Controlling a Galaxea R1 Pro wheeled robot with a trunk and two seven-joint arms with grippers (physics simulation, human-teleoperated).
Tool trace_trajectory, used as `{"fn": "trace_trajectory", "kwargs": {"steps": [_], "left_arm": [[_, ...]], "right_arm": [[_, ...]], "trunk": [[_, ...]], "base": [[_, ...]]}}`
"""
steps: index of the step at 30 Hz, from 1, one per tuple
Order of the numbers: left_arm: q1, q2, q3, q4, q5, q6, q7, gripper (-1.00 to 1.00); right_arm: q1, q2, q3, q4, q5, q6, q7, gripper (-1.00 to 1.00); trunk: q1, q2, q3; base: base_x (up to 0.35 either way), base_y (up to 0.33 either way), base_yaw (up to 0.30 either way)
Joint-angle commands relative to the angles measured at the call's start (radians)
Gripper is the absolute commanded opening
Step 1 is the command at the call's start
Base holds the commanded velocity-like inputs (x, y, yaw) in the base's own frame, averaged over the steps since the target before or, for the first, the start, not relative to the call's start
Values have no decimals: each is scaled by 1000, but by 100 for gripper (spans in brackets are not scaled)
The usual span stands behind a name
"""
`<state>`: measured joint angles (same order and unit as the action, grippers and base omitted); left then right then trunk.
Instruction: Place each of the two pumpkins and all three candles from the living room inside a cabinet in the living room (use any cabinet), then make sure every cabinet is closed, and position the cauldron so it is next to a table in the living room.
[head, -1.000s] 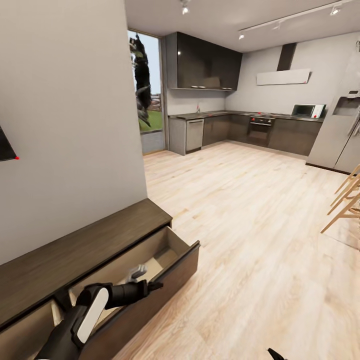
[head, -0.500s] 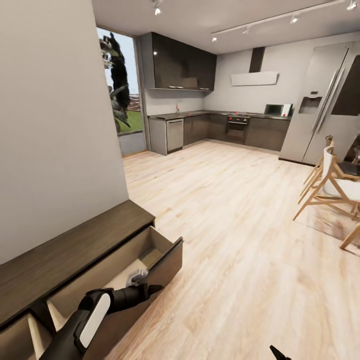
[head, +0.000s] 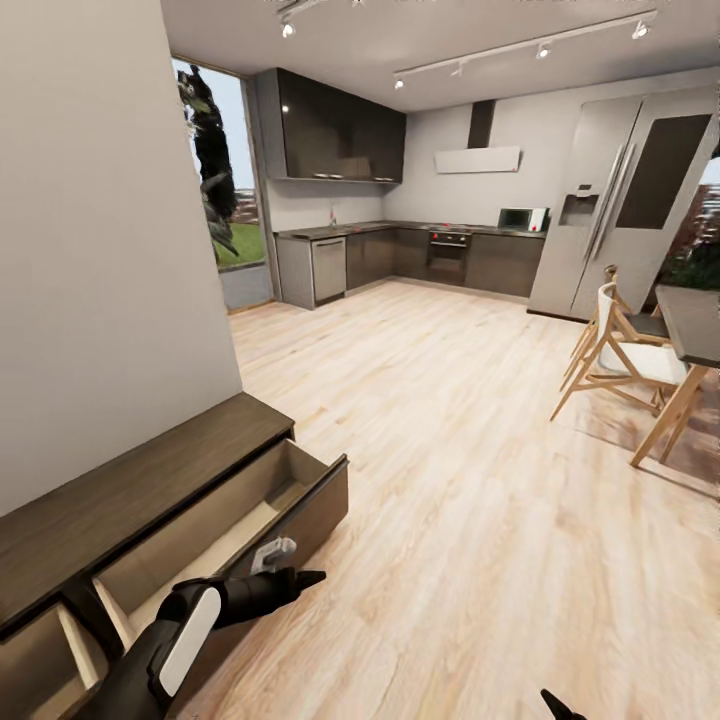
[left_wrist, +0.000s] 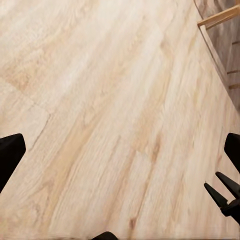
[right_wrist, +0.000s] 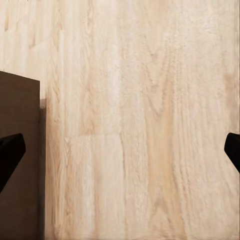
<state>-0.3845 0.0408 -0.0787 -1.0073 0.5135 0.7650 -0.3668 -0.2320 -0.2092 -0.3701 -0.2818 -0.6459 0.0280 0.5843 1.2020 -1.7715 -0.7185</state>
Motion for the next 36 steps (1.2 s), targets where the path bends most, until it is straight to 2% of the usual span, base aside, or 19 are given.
{"fn": "trace_trajectory", "kwargs": {"steps": [1, 7, 19, 25, 30, 36], "left_arm": [[-1, 1, -1, -1, 1, 3, -1, 100], [-1, 1, -1, -1, 1, 2, -1, 100], [-6, -1, -6, -1, -6, -6, 0, 100], [-8, -4, -5, -8, -63, -14, 0, 100], [-8, -27, -4, -6, -133, -14, 0, 100], [-10, -48, -5, -9, -154, -14, 1, 100]], "right_arm": [[-1, 0, -1, 2, -8, 3, 5, 100], [-1, 0, -1, 3, -8, 2, 5, 100], [-1, -1, -10, 14, -12, -3, 4, 100], [-1, -3, -13, 15, -13, -3, 3, 100], [-1, -7, -17, 14, -24, 6, 6, 100], [-1, -7, -21, 15, -29, 11, 8, 100]], "trunk": [[-1, 0, -1], [-1, 0, -1], [-1, 0, -1], [-1, 0, -1], [-1, 0, -1], [-1, 0, -1]], "base": [[-211, 0, -14], [14, 12, -161], [306, -86, -269], [307, -185, -278], [278, -228, -278], [271, -236, -278]]}}
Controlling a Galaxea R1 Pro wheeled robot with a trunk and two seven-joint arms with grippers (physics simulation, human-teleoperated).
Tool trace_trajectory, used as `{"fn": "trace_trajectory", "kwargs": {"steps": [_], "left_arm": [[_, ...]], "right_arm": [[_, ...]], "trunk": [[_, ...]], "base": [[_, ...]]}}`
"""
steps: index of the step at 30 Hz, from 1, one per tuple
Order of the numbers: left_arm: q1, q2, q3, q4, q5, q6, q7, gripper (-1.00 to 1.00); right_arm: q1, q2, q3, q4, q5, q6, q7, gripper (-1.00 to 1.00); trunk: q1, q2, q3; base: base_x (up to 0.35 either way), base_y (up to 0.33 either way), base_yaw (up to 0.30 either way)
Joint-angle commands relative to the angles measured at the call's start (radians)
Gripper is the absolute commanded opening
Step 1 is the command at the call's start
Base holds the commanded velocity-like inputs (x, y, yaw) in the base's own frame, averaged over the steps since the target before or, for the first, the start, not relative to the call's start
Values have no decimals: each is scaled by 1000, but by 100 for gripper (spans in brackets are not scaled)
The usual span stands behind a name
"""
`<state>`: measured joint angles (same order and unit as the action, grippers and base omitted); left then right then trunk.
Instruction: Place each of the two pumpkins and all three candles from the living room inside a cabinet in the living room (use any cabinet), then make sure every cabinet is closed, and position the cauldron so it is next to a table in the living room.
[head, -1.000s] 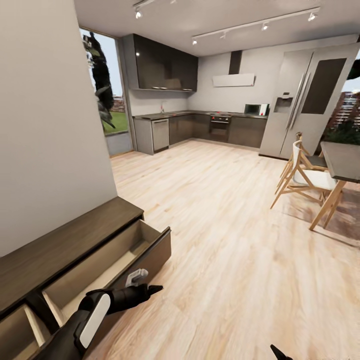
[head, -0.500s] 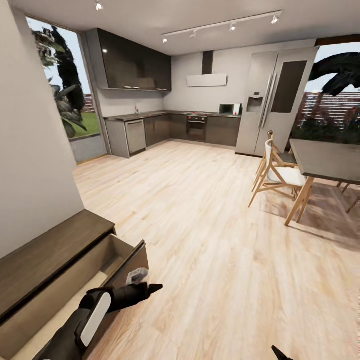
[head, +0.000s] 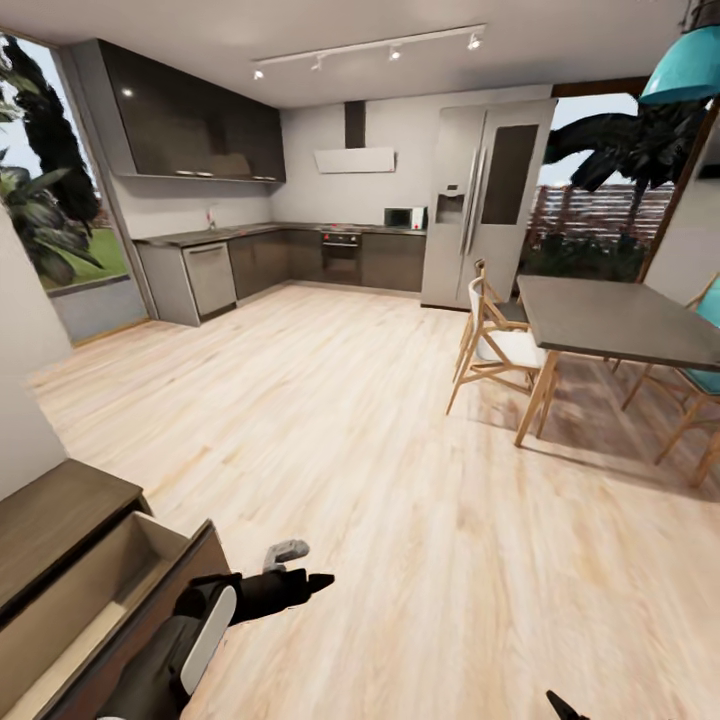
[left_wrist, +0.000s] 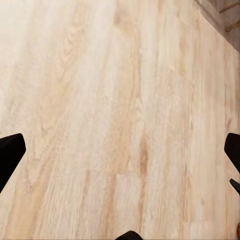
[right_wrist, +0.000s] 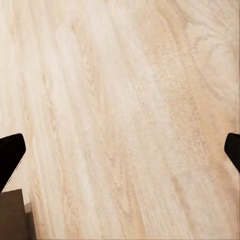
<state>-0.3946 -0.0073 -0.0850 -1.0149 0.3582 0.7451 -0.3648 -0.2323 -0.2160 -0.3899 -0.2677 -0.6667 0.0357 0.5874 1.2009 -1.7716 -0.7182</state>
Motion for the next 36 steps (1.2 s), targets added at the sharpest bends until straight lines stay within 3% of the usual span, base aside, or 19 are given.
{"fn": "trace_trajectory", "kwargs": {"steps": [1, 5, 9, 27, 36], "left_arm": [[-1, -2, 2, 0, -4, 6, -1, 100], [-1, -3, 4, 5, -51, 6, -1, 100], [-1, -4, 6, 5, -66, 8, -2, 100], [-1, -5, 4, 7, -69, 8, -2, 100], [-1, -5, 1, 7, -70, 7, -2, 100]], "right_arm": [[-1, -1, -1, 1, -8, 4, 5, 100], [-1, -2, 0, 1, -5, 8, 15, 100], [-1, -2, 0, 2, -8, 8, 62, 100], [-1, -2, 0, 2, -9, -4, 78, 100], [-1, -2, 0, 4, -8, -7, 78, 100]], "trunk": [[0, 0, -1], [0, 0, 0], [0, 0, 1], [0, 0, 1], [0, 0, 1]], "base": [[271, -237, -278], [271, -237, -240], [271, -237, -92], [283, -165, -160], [138, -138, -32]]}}
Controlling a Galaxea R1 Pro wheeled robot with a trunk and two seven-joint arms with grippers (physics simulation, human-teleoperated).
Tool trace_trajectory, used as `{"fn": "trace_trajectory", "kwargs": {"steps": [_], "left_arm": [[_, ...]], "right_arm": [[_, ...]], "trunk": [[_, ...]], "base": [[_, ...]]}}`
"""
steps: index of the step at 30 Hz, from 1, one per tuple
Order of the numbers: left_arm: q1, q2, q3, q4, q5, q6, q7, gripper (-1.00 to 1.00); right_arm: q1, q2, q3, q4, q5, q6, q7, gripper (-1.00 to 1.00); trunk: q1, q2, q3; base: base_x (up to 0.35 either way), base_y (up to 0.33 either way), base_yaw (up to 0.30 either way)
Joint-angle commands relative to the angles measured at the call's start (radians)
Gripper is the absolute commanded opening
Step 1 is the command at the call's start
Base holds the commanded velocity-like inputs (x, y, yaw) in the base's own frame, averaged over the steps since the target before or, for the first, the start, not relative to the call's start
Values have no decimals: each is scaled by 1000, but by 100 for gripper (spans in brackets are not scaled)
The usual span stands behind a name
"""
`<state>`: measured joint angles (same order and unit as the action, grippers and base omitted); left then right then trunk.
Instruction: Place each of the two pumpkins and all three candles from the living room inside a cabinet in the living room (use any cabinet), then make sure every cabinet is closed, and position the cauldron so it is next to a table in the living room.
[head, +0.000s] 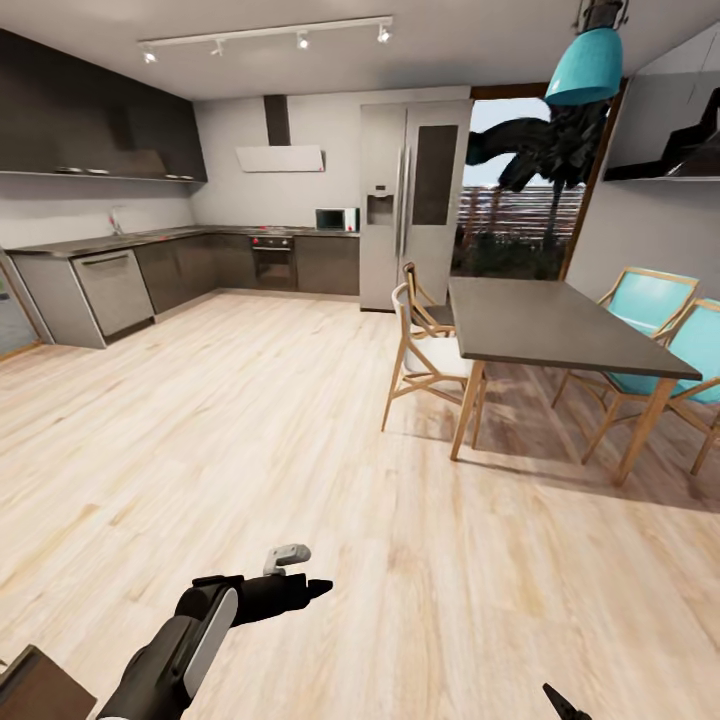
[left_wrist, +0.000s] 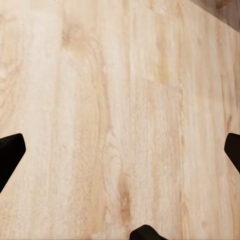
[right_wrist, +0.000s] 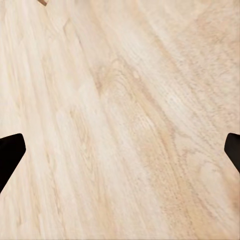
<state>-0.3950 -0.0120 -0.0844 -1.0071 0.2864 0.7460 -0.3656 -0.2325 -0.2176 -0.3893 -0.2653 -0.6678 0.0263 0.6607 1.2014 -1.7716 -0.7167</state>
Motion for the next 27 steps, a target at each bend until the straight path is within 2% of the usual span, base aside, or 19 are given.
{"fn": "trace_trajectory", "kwargs": {"steps": [1, 9, 11, 15, 16, 17, 18, 19, 22, 27], "left_arm": [[-1, 0, 1, -1, 2, 6, -1, 100], [0, 0, 2, 7, 2, 4, 0, 100], [0, 1, 7, 36, -3, 3, 3, 100], [-1, -2, 10, 72, -20, -5, 151, 100], [-1, -5, 11, 77, -18, -23, 210, 100], [-1, -10, 11, 86, -15, -53, 266, 100], [-2, -18, 11, 117, -13, -116, 340, 100], [-2, -24, 11, 143, -12, -155, 378, 100], [-2, -42, 11, 215, -11, -230, 442, 100], [-2, -50, 11, 283, -11, -275, 462, 100]], "right_arm": [[-1, 0, 0, 1, -7, 2, 4, 100], [-1, 0, 0, 1, -6, 1, 3, 100], [-1, 0, 0, 1, -6, 0, 2, 100], [-1, 0, 0, 1, -6, -1, -2, 100], [-1, 0, 0, 1, -6, -1, -3, 100], [-1, 0, 0, 1, -6, -1, -3, 100], [-1, 0, 0, 1, -6, -2, -4, 100], [-1, 0, 0, 1, -6, -2, -5, 100], [-1, 0, 0, 1, -5, -2, -8, 100], [-1, 0, 0, 1, -4, -15, -12, 100]], "trunk": [[0, 0, -1], [0, 0, -1], [0, 0, -1], [0, 0, -1], [0, 0, -1], [0, 0, -1], [0, 0, -1], [0, 0, 0], [0, 0, 0], [0, 0, 3]], "base": [[26, -27, -4], [7, -7, -182], [1, -1, -267], [0, 0, -277], [0, 0, -279], [0, 0, -279], [0, 0, -280], [0, 0, -280], [0, 0, -280], [0, 0, -280]]}}
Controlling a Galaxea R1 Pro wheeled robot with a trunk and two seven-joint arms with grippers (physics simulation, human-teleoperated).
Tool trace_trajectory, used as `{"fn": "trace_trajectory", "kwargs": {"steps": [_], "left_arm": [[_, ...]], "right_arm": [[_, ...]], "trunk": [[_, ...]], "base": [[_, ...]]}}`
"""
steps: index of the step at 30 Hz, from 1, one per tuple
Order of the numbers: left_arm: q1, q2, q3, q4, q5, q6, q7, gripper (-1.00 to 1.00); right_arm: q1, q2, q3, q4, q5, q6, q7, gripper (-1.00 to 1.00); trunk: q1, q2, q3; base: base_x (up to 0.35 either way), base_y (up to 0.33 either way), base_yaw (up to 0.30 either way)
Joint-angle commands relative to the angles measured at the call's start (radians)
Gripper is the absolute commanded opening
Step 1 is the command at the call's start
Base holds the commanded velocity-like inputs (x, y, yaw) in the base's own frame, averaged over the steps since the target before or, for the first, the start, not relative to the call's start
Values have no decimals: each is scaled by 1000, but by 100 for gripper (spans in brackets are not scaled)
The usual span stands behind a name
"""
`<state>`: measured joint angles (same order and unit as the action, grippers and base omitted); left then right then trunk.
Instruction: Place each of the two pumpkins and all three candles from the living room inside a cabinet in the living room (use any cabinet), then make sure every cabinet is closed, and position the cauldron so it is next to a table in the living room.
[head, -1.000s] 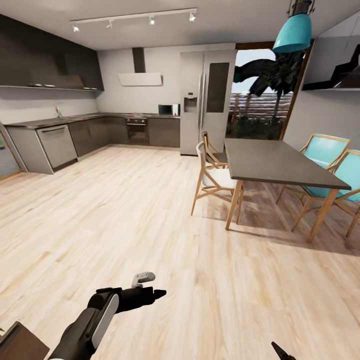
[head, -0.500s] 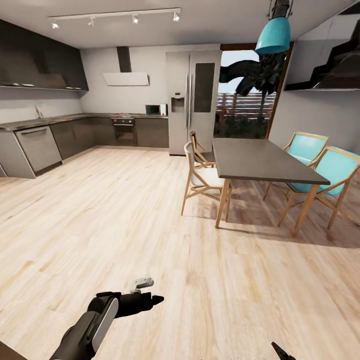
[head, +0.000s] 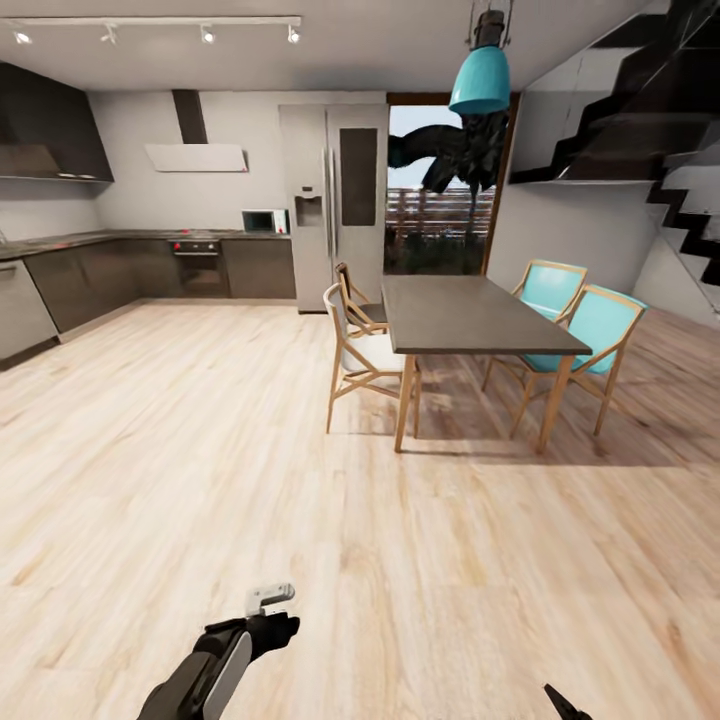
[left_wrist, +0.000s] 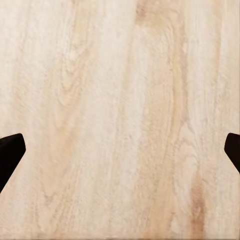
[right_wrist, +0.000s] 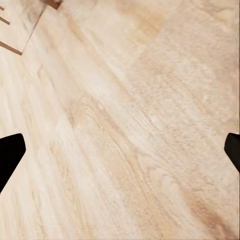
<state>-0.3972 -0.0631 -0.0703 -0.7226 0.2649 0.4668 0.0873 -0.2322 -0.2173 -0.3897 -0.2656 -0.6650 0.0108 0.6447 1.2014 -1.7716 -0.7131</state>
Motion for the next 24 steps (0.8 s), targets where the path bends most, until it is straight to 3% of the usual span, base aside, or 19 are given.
{"fn": "trace_trajectory", "kwargs": {"steps": [1, 3, 6, 16, 17, 20, 24], "left_arm": [[0, 1, -3, 27, 9, -31, 11, 100], [0, 5, -3, 80, 9, -128, 16, 100], [0, 8, 0, 116, 10, -197, 28, 100], [4, 32, 32, 129, 32, -253, 22, 100], [4, 32, 34, 129, 32, -255, 22, 100], [5, 34, 35, 129, 33, -258, 23, 100], [6, 35, 36, 129, 34, -259, 26, 100]], "right_arm": [[-1, 1, 0, 2, -6, -20, 4, 100], [-1, 4, 1, 1, -3, -47, 2, 100], [-1, 7, 6, 0, 1, -59, -4, 100], [-1, 9, 23, -15, 14, -64, -143, 100], [-1, 9, 34, -16, 16, -64, -163, 100], [-1, 10, 116, -16, 44, -64, -268, 100], [-1, 11, 149, -15, 54, -63, -378, 100]], "trunk": [[0, 0, 0], [0, 0, 1], [0, 0, 2], [0, 0, 8], [0, 0, 9], [0, 0, 11], [0, 0, 12]], "base": [[0, 0, -280], [0, 0, -280], [0, 0, -280], [0, 0, -252], [0, 0, -183], [54, 14, -133], [198, 90, -43]]}}
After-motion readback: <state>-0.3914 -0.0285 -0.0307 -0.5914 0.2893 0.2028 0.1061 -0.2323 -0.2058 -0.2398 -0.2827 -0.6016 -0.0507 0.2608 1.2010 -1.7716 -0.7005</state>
